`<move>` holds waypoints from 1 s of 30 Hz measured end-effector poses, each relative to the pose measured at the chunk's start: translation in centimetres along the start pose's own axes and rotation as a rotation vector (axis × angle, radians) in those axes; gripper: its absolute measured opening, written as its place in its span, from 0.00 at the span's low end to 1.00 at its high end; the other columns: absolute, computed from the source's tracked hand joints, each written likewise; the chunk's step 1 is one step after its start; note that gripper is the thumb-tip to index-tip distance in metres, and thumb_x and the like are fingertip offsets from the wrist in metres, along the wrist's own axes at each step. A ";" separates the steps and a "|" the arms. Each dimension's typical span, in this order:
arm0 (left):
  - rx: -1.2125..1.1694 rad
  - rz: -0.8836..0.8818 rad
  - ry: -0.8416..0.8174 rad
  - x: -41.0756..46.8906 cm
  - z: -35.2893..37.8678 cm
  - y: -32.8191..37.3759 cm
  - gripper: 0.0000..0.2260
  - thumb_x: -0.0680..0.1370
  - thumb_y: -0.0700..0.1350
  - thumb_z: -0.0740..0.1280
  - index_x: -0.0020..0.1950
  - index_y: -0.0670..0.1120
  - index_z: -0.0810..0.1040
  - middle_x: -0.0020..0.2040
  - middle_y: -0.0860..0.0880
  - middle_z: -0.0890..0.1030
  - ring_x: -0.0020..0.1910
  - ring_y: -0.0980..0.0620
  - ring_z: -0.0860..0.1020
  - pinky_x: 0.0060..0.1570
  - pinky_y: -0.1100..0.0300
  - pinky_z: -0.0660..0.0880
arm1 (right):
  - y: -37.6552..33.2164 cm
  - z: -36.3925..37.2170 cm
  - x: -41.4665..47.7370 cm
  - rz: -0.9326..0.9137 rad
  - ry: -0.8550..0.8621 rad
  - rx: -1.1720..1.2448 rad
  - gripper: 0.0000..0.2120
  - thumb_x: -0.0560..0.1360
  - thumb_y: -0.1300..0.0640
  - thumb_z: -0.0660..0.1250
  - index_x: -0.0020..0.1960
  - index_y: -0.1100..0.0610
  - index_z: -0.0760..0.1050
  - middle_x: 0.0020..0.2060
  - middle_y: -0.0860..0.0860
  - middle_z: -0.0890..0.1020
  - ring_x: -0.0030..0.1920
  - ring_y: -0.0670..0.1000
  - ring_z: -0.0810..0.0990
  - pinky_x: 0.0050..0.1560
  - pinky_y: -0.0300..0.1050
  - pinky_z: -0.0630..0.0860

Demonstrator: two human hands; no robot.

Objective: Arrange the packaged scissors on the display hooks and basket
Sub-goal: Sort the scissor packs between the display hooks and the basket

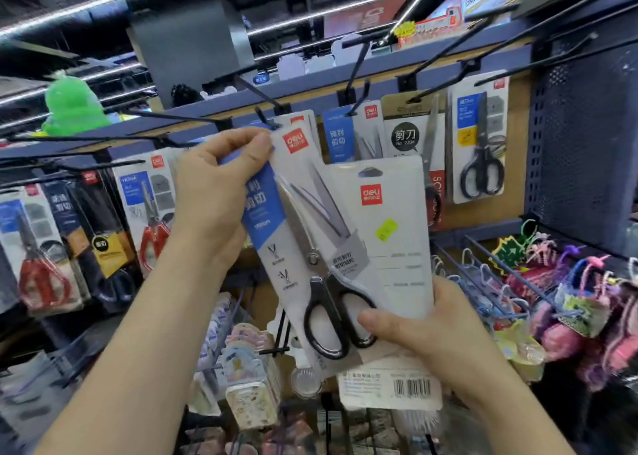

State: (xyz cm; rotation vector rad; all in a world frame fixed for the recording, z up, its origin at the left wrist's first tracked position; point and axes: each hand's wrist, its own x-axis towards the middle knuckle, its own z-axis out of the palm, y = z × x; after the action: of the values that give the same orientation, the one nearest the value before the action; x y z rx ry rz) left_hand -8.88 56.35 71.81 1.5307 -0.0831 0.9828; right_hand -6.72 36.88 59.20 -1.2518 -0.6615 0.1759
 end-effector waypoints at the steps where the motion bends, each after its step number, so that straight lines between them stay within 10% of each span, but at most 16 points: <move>1: 0.039 0.065 0.008 0.7 0.0 0.5 0.03 0.76 0.41 0.71 0.43 0.48 0.82 0.40 0.50 0.85 0.39 0.51 0.84 0.39 0.58 0.80 | -0.2 0.3 0.3 -0.021 0.004 0.002 0.13 0.59 0.57 0.76 0.43 0.50 0.83 0.41 0.43 0.87 0.41 0.41 0.85 0.37 0.31 0.76; 6: 0.293 0.292 0.068 4.1 0.3 1.0 0.02 0.73 0.46 0.74 0.42 0.54 0.84 0.42 0.54 0.85 0.44 0.55 0.82 0.47 0.59 0.79 | -0.8 1.8 1.9 -0.089 0.042 0.025 0.10 0.63 0.56 0.77 0.43 0.48 0.83 0.42 0.42 0.87 0.43 0.41 0.85 0.39 0.32 0.78; 18: 0.144 -0.043 -0.073 5.7 0.8 1.9 0.14 0.77 0.44 0.71 0.32 0.46 0.83 0.35 0.48 0.84 0.37 0.48 0.82 0.47 0.48 0.81 | 0.6 2.9 2.6 -0.044 0.100 0.043 0.13 0.63 0.52 0.76 0.47 0.50 0.83 0.45 0.46 0.87 0.47 0.48 0.86 0.49 0.49 0.83; 22: 0.065 -0.068 -0.037 4.9 0.8 0.6 0.05 0.80 0.45 0.66 0.48 0.50 0.81 0.44 0.52 0.83 0.45 0.50 0.82 0.53 0.49 0.77 | 1.0 3.0 2.8 -0.047 0.115 0.056 0.13 0.65 0.53 0.76 0.49 0.51 0.83 0.46 0.47 0.87 0.48 0.49 0.86 0.50 0.49 0.82; 25: 0.167 0.031 -0.109 1.1 -1.1 -2.1 0.21 0.79 0.40 0.68 0.67 0.58 0.68 0.58 0.51 0.81 0.57 0.49 0.81 0.57 0.50 0.78 | 1.3 3.1 3.3 -0.051 0.132 0.050 0.12 0.65 0.52 0.75 0.48 0.51 0.83 0.46 0.46 0.87 0.48 0.48 0.86 0.50 0.48 0.82; 30: 0.294 0.051 -0.068 0.0 -2.2 -5.2 0.22 0.76 0.38 0.71 0.68 0.53 0.75 0.63 0.52 0.80 0.60 0.53 0.80 0.60 0.52 0.78 | 1.9 2.6 3.6 -0.011 0.175 0.046 0.13 0.70 0.46 0.67 0.51 0.50 0.83 0.45 0.46 0.87 0.46 0.49 0.87 0.44 0.46 0.83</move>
State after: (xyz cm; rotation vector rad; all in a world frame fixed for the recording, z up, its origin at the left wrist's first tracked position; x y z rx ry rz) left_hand -7.02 59.54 67.46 1.8395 -0.0256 1.0163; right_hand -4.85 41.35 59.24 -1.2040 -0.5102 0.0713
